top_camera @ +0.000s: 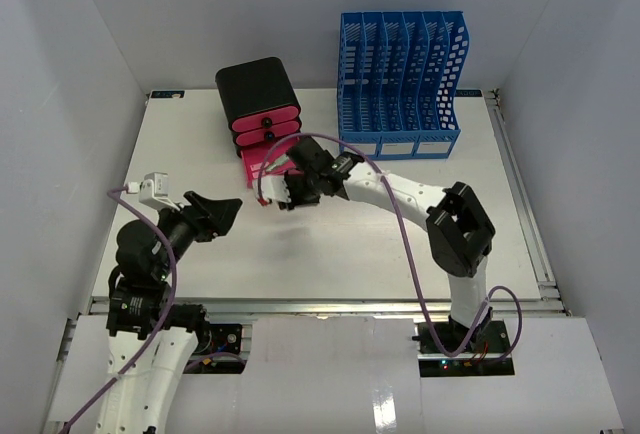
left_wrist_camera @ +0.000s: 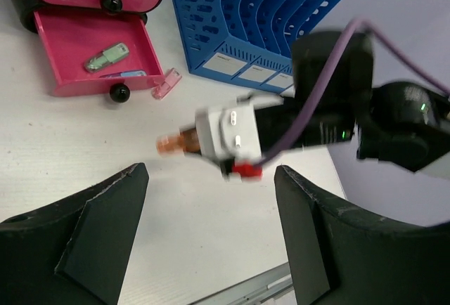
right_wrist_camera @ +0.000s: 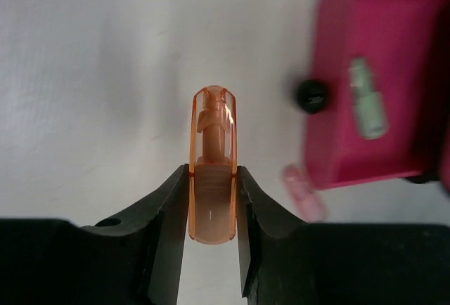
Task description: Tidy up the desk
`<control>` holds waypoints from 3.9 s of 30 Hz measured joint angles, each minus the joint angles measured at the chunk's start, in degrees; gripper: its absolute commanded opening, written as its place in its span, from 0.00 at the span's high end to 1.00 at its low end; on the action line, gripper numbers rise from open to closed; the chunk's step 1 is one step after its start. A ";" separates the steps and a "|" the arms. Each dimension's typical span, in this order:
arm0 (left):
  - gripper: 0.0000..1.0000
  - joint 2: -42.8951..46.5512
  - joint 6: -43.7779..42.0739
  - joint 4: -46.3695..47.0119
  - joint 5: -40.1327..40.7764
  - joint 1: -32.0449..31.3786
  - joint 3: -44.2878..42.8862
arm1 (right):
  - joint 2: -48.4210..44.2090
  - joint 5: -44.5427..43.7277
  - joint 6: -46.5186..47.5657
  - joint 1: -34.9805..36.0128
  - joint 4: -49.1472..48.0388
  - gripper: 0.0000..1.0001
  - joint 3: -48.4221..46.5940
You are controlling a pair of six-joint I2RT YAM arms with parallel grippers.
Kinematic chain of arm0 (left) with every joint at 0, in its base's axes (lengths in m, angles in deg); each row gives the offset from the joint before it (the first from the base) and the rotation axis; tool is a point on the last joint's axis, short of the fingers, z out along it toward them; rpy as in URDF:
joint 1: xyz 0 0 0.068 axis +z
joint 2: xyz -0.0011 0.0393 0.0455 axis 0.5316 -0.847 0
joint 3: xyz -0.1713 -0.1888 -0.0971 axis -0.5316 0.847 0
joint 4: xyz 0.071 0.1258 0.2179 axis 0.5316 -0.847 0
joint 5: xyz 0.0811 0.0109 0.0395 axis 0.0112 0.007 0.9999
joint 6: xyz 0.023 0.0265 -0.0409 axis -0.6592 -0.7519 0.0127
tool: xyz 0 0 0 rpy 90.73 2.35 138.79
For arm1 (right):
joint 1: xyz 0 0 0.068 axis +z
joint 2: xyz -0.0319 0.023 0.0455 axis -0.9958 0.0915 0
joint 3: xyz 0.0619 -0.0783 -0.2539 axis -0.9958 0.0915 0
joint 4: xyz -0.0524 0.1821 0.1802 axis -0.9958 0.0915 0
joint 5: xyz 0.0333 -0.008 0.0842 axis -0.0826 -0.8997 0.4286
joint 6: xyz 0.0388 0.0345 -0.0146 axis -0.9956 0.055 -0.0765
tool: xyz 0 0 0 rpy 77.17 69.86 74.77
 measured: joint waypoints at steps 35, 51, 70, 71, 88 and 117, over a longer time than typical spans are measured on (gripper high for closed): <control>0.15 3.45 2.14 -6.44 -0.72 0.00 1.71 | 6.52 11.12 13.19 -15.53 -3.09 0.27 -17.76; 0.15 3.43 2.21 -6.25 -1.40 0.00 3.17 | 23.31 17.73 28.53 -20.09 13.09 0.22 -29.08; 0.15 2.27 2.67 -6.04 -1.91 0.00 3.50 | 31.32 15.93 27.47 -20.64 13.61 0.42 -36.17; 0.15 2.16 2.67 -6.03 -1.92 0.00 3.50 | 31.65 15.92 27.65 -20.64 13.90 0.45 -36.72; 0.15 1.52 2.67 -5.83 -2.07 0.00 3.95 | 30.54 16.00 34.72 -20.64 19.18 0.57 -34.80; 0.15 4.19 3.06 -6.26 -2.75 0.00 4.59 | 21.28 13.98 5.49 -17.28 19.92 0.32 -20.10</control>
